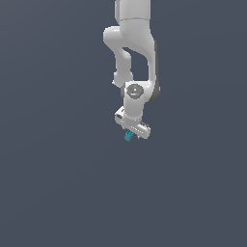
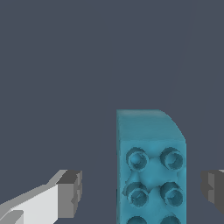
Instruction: Pick up the object and move it to a goal position.
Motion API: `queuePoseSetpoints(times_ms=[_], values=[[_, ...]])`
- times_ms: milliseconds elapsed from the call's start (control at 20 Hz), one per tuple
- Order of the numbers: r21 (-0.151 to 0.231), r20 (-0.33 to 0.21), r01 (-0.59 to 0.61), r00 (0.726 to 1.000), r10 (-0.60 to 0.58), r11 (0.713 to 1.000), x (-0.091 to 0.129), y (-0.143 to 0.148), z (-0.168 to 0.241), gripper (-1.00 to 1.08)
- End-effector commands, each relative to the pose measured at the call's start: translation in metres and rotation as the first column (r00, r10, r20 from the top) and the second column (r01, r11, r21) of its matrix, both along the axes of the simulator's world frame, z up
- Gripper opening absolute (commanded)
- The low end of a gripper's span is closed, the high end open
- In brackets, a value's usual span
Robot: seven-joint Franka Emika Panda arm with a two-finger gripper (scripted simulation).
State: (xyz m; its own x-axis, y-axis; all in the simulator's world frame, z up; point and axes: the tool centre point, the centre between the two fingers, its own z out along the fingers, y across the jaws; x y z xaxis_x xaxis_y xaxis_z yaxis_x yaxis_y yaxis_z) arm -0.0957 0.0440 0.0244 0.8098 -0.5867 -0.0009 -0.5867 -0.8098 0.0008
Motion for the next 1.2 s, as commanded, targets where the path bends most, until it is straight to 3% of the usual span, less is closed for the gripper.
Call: queuePoseSetpoints(times_ms=[0, 50, 700, 1150], values=[[0.0, 0.001, 0.0, 1.0, 0.0, 1.0, 0.001, 0.0, -0.002, 1.0], [0.0, 0.001, 0.0, 1.0, 0.0, 1.0, 0.001, 0.0, -0.002, -1.0], [0.001, 0.002, 0.0, 1.0, 0.0, 1.0, 0.001, 0.001, 0.0, -1.0], [0.0, 0.001, 0.0, 1.0, 0.0, 1.0, 0.015, 0.007, 0.032, -1.0]])
